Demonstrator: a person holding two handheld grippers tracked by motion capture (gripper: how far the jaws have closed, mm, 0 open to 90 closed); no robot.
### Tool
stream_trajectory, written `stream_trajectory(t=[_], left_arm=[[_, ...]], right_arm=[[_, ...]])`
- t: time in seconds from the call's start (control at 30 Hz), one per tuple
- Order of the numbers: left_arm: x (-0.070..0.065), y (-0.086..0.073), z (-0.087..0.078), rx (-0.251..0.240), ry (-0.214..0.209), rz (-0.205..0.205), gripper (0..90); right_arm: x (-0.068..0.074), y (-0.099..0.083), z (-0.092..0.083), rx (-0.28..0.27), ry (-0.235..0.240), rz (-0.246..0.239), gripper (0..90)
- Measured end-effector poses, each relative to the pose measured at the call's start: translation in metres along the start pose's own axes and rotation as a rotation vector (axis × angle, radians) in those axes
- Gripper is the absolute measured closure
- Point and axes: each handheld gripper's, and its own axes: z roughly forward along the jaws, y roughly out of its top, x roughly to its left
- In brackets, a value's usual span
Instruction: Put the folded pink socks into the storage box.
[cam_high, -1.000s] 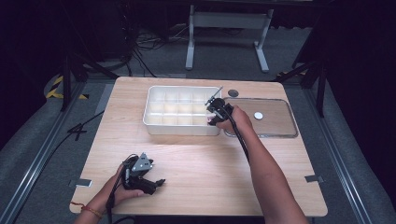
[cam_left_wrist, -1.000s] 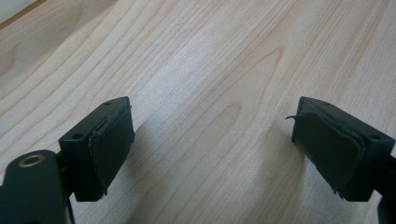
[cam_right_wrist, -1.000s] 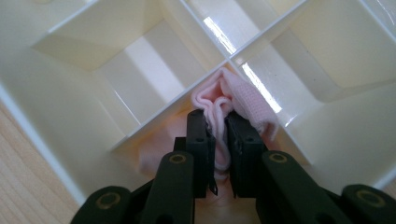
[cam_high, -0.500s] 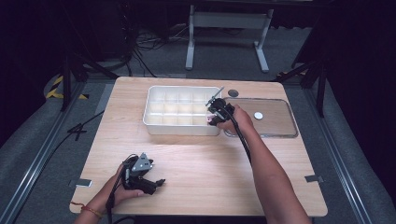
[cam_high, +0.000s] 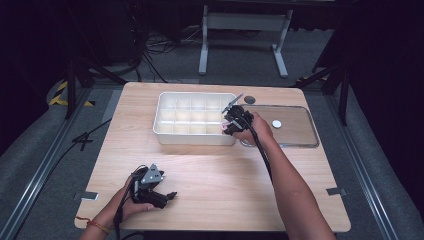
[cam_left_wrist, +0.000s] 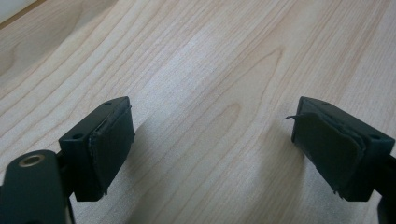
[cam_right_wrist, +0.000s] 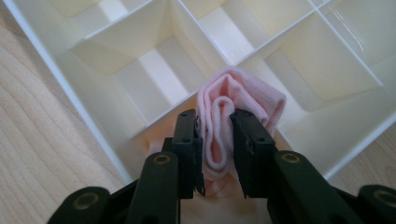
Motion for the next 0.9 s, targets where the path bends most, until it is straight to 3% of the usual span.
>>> stream_trajectory(t=[0.9], left_arm=[[0.000, 0.000, -0.001, 0.005, 0.002, 0.003, 13.2]], right_arm=[[0.008, -0.002, -0.037, -0.151, -0.021, -0.004, 59.0]])
